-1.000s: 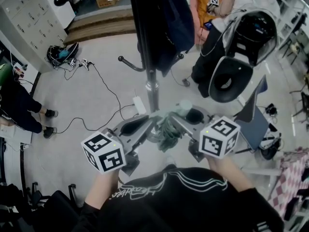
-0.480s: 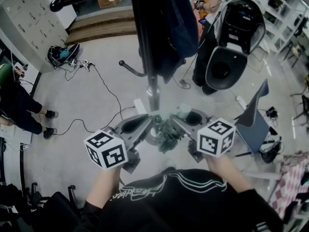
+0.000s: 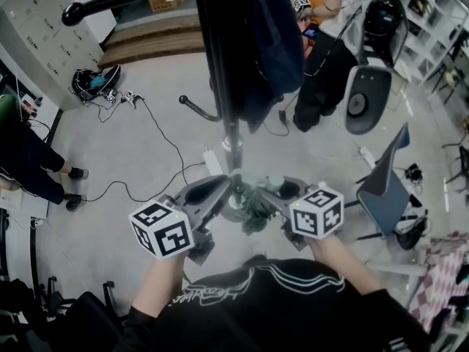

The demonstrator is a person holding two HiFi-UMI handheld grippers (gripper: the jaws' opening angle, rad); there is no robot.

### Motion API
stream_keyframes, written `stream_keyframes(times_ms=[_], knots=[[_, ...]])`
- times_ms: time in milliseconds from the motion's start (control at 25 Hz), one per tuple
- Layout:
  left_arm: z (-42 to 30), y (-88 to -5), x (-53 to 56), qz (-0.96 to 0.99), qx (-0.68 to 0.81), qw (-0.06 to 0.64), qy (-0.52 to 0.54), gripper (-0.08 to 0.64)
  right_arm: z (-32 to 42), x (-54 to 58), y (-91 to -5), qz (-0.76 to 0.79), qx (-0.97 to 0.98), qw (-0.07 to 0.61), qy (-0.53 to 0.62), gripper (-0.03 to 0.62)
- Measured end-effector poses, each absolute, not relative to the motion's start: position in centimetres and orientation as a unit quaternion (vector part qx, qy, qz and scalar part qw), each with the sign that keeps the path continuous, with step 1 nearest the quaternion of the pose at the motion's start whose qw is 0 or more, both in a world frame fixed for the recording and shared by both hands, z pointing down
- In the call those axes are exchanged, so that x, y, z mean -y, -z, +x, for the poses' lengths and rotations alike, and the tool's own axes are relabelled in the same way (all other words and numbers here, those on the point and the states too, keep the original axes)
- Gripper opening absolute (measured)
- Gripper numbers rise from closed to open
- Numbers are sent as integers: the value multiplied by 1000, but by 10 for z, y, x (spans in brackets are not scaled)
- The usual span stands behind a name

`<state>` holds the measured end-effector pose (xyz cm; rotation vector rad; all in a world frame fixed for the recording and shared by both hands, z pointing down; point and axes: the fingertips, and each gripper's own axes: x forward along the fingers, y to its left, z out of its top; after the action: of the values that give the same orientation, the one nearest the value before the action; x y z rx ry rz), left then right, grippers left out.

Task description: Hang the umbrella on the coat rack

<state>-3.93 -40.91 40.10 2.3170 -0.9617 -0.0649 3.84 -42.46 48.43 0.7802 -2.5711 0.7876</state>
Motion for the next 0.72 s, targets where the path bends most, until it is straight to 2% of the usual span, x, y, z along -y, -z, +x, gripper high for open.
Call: stream_keyframes(times_ms=[400,720], knots=[[-52,-415,408,861,388,329,19,34,32,416,-532,241,901,203,-297,184],[-57,-422,395,853,395,340,15,34,17,408,-538,196,903,175,-341,208]])
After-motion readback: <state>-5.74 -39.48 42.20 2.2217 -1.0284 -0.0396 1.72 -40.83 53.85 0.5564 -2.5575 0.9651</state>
